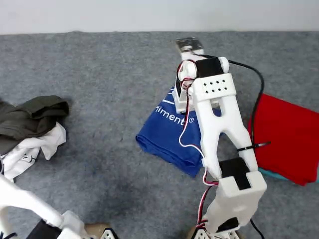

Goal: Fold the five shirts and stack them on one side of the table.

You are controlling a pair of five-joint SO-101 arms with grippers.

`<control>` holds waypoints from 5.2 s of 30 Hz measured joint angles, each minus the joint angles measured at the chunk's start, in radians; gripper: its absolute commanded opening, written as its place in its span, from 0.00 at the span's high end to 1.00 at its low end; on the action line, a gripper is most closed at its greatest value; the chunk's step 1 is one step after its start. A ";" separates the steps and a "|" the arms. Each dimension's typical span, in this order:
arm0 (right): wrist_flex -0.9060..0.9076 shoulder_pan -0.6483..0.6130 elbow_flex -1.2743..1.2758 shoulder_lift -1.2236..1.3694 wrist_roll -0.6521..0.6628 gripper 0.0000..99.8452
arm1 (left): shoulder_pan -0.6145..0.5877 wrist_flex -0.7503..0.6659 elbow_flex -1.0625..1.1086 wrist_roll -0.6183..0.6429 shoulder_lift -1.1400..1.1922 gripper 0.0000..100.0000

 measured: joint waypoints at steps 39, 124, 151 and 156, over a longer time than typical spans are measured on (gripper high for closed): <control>-0.925 0.037 0.934 -0.129 -0.508 0.64 | 0.000 0.000 0.000 0.000 0.000 0.97; -0.827 0.954 0.698 -0.445 0.827 0.84 | 0.000 0.000 0.000 0.000 0.000 0.98; -0.390 0.637 0.690 -0.138 0.783 0.99 | 0.000 0.000 0.000 0.000 0.000 0.98; -0.341 0.689 0.580 -0.226 0.781 0.99 | 0.000 0.000 0.000 0.000 0.000 0.98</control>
